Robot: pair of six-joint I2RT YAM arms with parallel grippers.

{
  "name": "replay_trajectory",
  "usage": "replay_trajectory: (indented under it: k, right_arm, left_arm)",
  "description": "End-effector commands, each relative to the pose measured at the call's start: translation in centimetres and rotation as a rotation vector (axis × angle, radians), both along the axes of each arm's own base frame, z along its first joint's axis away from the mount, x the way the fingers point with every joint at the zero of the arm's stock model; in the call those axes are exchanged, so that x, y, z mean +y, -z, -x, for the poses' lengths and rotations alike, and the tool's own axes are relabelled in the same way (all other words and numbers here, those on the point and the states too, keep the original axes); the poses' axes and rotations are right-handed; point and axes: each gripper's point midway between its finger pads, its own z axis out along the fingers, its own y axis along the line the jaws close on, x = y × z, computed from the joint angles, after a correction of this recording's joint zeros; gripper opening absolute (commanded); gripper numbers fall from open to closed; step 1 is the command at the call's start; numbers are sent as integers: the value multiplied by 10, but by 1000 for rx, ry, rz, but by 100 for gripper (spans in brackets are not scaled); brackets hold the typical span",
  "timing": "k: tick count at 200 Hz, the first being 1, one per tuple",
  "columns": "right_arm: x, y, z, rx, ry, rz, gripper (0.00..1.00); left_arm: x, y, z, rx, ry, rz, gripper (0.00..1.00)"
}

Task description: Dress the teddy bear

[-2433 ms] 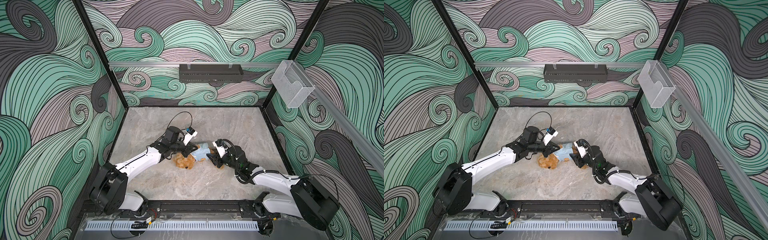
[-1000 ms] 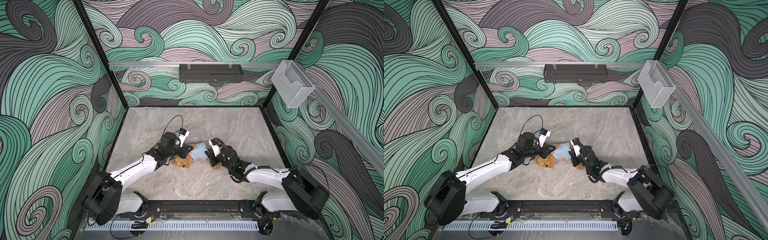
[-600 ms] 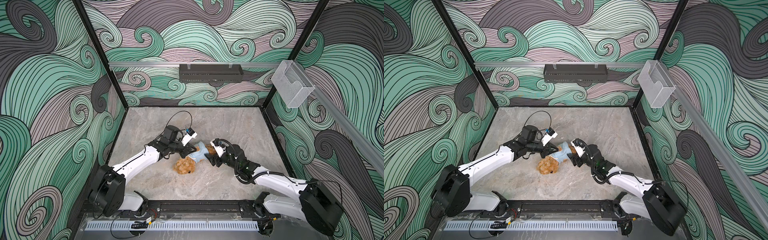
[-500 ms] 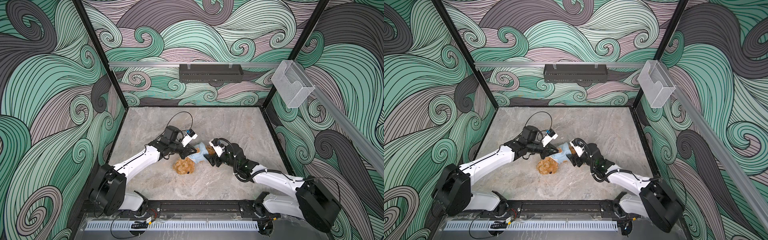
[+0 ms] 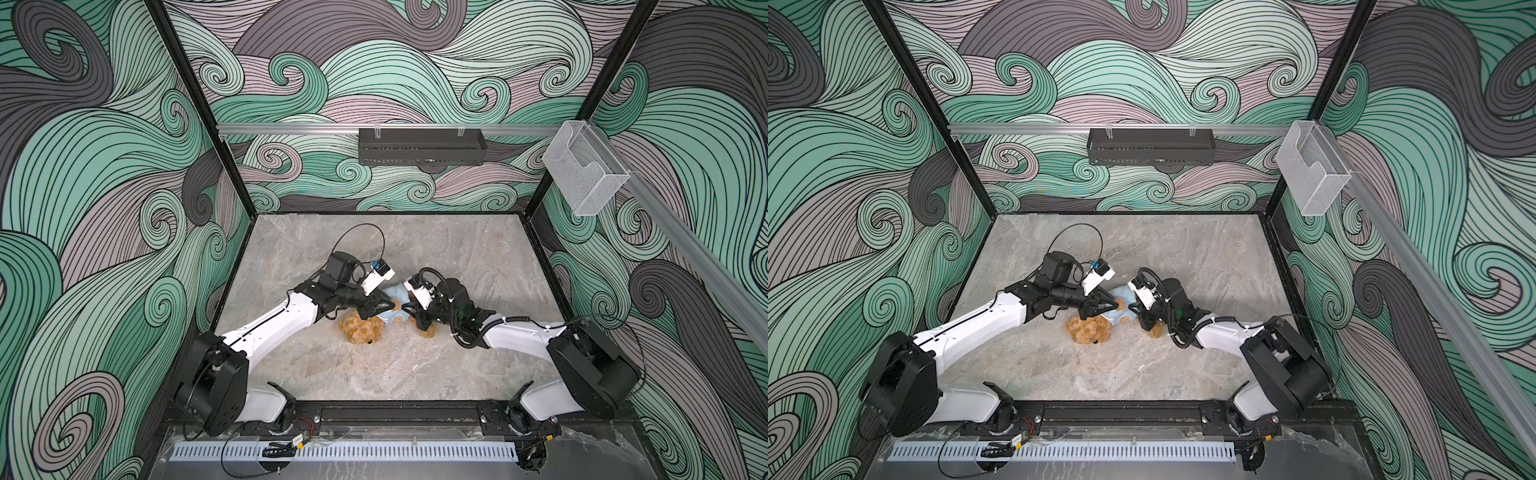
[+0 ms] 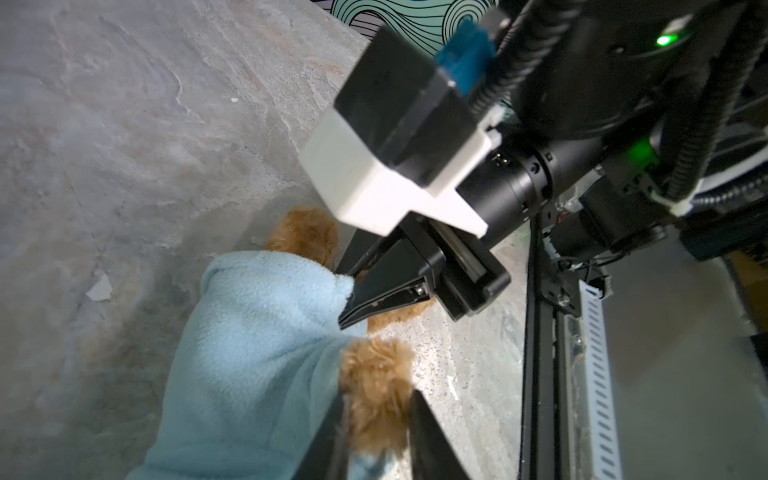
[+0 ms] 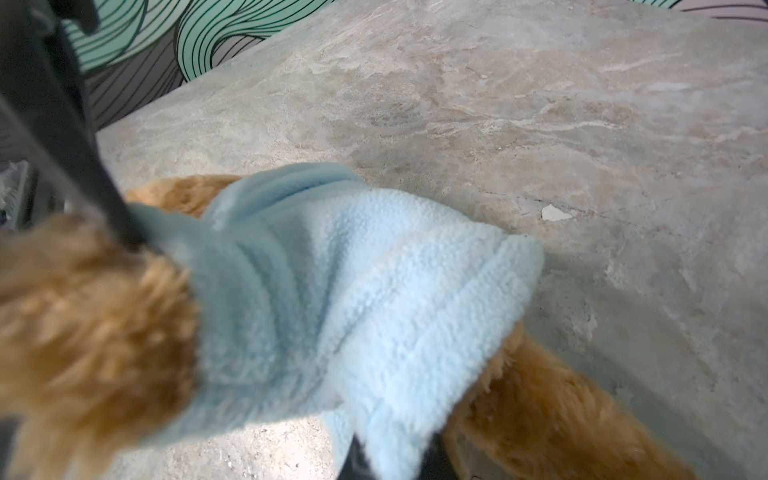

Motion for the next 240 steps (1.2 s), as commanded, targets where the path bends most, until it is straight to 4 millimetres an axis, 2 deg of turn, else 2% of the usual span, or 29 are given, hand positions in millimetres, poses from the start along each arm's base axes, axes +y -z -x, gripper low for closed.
replay_trajectory:
  k: [1, 47, 75, 105, 135, 139, 158, 190, 200, 212, 217, 228, 240]
  right_arm:
    - [-5, -1, 5, -3, 24, -17, 2]
    - [-7, -5, 8, 0, 41, -50, 0]
    - [-7, -4, 8, 12, 48, -55, 0]
    - [-6, -5, 7, 10, 47, -55, 0]
    - [-6, -5, 7, 16, 46, -59, 0]
    - [-6, -6, 7, 14, 45, -60, 0]
    - [-6, -5, 8, 15, 46, -59, 0]
    - [-8, -3, 8, 17, 51, -53, 0]
    - [-8, -3, 7, 15, 53, -52, 0]
    - [-9, -2, 7, 15, 63, -49, 0]
    - [-11, 1, 6, 17, 74, -42, 0]
    - [-17, 6, 3, 23, 113, -20, 0]
    - [-27, 14, -1, 38, 176, 16, 0]
  left_arm:
    - [7, -17, -4, -47, -25, -21, 38]
    - [2, -19, -12, -95, -41, -60, 42]
    - [-14, -18, 0, -233, 55, -115, 44]
    - [-21, -7, 0, -324, 115, -226, 45]
    - [-28, 2, 3, -350, 175, -299, 42]
    - [-30, 12, 1, -332, 184, -324, 41]
    - [-31, 23, 2, -331, 213, -364, 37]
    - [-35, 28, 3, -318, 230, -381, 29]
    - [-35, 30, 3, -313, 231, -385, 22]
    - [-32, 30, -2, -311, 200, -403, 7]
    - [-31, 26, -8, -307, 155, -413, 0]
    - [-29, 10, -21, -285, 31, -383, 0]
    - [-29, -14, -30, -282, -60, -271, 0]
